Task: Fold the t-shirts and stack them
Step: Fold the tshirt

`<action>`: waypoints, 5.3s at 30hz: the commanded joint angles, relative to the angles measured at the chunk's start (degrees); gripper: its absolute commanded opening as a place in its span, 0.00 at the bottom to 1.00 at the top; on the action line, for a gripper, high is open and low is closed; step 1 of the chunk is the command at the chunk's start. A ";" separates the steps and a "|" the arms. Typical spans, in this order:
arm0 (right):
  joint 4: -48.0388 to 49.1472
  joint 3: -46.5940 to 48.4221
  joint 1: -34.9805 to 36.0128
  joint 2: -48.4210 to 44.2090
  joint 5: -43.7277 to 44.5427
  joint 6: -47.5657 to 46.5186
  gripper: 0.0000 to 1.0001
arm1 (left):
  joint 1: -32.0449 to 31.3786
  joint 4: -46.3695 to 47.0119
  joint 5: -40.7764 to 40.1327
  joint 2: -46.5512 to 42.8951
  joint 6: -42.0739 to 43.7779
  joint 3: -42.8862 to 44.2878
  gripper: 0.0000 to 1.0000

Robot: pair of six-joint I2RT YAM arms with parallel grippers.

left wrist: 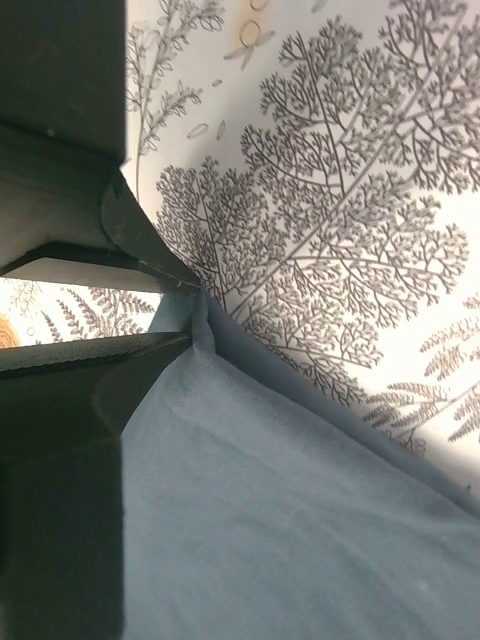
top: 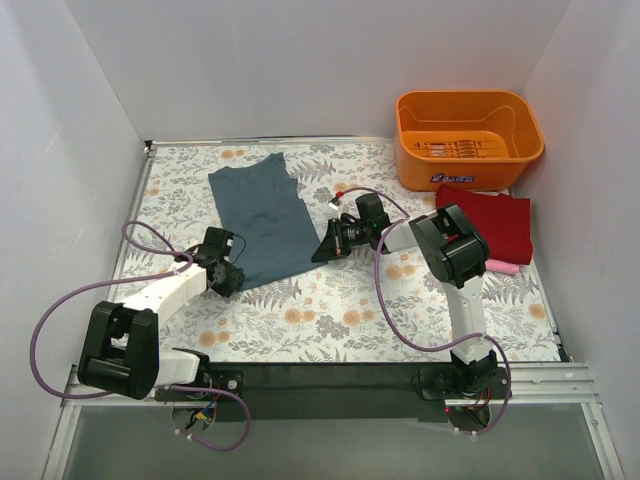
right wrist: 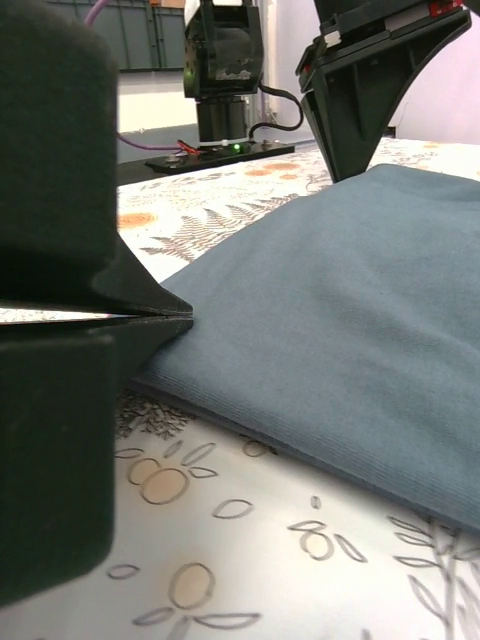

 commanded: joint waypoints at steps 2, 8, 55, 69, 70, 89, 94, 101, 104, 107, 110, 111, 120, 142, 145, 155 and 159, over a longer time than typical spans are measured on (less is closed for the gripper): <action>-4.95 -3.16 0.13 -2.44 4.09 -1.17 0.01 | 0.38 -8.45 -3.30 -0.90 -0.49 1.12 0.24; -7.85 -2.72 0.21 -8.59 6.90 -3.89 0.01 | 0.38 -7.93 -5.41 -4.87 5.29 8.31 0.37; -59.00 -4.91 8.12 -41.18 41.00 -20.52 0.34 | -16.32 -15.30 -7.88 2.44 6.54 23.46 0.71; -47.49 -22.31 3.99 -61.42 46.37 -10.67 0.98 | -22.03 -15.41 1.80 -9.79 -1.81 4.64 0.76; -47.49 -22.67 3.91 -60.55 46.28 -9.54 0.98 | -22.21 -15.05 2.06 -8.22 -1.55 4.81 0.75; -46.00 -23.46 5.48 -51.41 43.12 -6.54 0.57 | -26.25 -11.53 2.15 4.62 -2.25 7.10 0.56; -46.00 -22.76 6.72 -47.28 43.03 -5.57 0.53 | -26.34 -10.39 2.94 7.34 -2.25 5.87 0.51; -46.96 -21.09 8.47 -43.49 45.05 -4.69 0.50 | -26.34 -6.97 4.70 10.34 -1.20 4.55 0.38; -47.49 -20.39 8.91 -42.88 46.19 -4.34 0.51 | -26.34 -5.83 5.66 11.92 -0.67 4.29 0.32; -47.84 -19.86 9.27 -42.35 47.24 -3.90 0.51 | -26.34 -5.21 6.28 12.88 0.21 4.55 0.27; -47.93 -19.51 9.53 -41.91 48.04 -3.37 0.51 | -26.34 -4.68 6.54 12.71 0.56 4.55 0.20; -47.93 -19.42 9.53 -41.73 48.13 -3.28 0.51 | -26.34 -4.59 6.54 12.54 0.65 4.46 0.18; -49.68 -17.75 10.50 -38.92 48.48 -3.11 0.47 | -26.34 -3.97 6.81 10.52 1.35 4.29 0.07; -53.03 -14.77 10.67 -34.26 49.18 -4.51 0.12 | -26.34 -7.22 4.26 5.07 1.52 5.86 0.01; -55.31 -13.53 10.67 -36.02 51.71 -6.09 0.01 | -26.34 -10.30 3.21 3.84 2.58 8.67 0.00; -67.08 -8.43 10.76 -43.65 45.33 -14.61 0.01 | -26.43 -16.72 16.07 -5.47 11.09 11.67 0.00; -72.35 -9.66 12.16 -47.00 41.28 -17.34 0.01 | -26.61 -20.04 22.97 -12.32 13.12 10.62 0.00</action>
